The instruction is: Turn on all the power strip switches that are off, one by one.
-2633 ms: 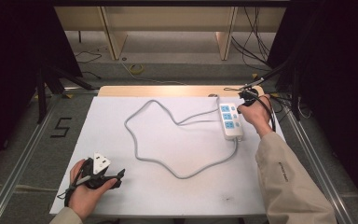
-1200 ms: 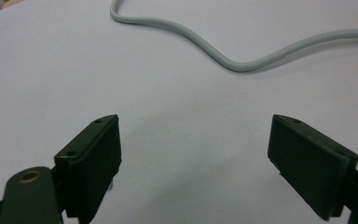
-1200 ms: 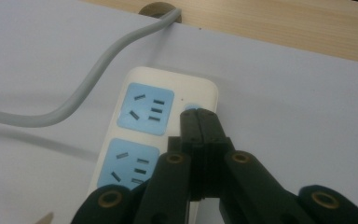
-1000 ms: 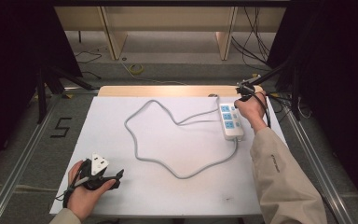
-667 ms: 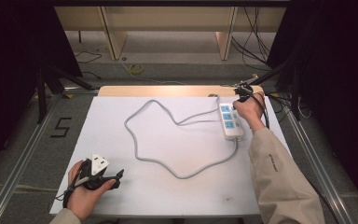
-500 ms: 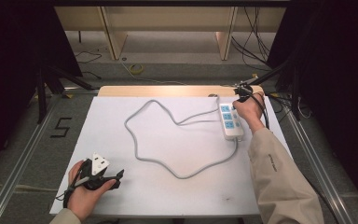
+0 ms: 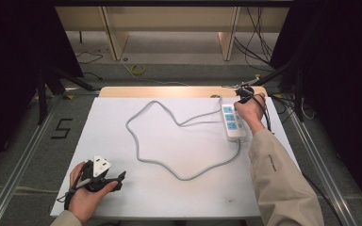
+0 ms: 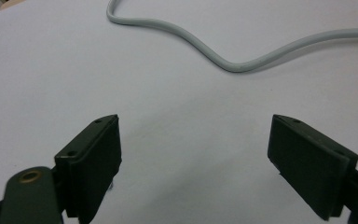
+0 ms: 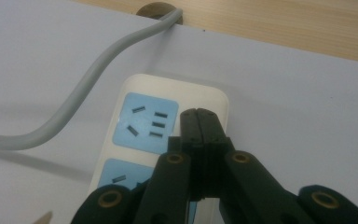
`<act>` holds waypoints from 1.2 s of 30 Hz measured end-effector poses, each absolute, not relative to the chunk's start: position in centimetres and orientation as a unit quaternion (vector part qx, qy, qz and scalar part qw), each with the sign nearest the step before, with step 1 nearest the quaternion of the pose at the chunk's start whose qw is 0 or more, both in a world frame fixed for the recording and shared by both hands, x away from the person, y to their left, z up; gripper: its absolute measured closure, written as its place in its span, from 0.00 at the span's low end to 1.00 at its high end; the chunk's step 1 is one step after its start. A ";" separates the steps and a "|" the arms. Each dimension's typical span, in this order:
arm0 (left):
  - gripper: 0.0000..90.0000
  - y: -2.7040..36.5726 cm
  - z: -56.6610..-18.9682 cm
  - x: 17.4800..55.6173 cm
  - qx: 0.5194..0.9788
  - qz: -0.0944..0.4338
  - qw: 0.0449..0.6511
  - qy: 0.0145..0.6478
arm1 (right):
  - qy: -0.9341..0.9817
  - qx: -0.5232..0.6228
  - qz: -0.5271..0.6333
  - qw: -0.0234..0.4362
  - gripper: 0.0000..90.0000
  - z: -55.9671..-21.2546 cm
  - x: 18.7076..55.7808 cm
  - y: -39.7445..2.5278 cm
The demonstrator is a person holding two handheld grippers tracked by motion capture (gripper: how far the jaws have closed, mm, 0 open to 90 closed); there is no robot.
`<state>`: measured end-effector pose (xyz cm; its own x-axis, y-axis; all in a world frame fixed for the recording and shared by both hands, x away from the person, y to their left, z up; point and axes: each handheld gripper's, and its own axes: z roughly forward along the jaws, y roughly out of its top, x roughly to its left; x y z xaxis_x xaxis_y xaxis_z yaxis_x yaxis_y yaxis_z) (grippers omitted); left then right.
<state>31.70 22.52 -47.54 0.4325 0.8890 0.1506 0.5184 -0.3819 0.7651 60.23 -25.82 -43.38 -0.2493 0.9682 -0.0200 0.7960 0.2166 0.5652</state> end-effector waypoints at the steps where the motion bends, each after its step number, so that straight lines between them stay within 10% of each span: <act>1: 0.19 22.5 -47.6 31.7 0.781 0.284 0.326 0.451 | 0.756 0.583 0.228 0.189 1.00 -43.4 60.3 -25.8; 36: 0.19 22.5 -47.6 31.7 0.783 0.284 0.324 0.449 | 0.756 0.585 0.229 0.186 1.00 -44.2 60.8 -26.1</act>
<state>31.71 22.49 -47.58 0.4350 0.8872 0.1536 0.5188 -0.3864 0.7626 60.85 -26.08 -44.18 -0.2467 0.9690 -0.0132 0.7990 0.2111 0.5630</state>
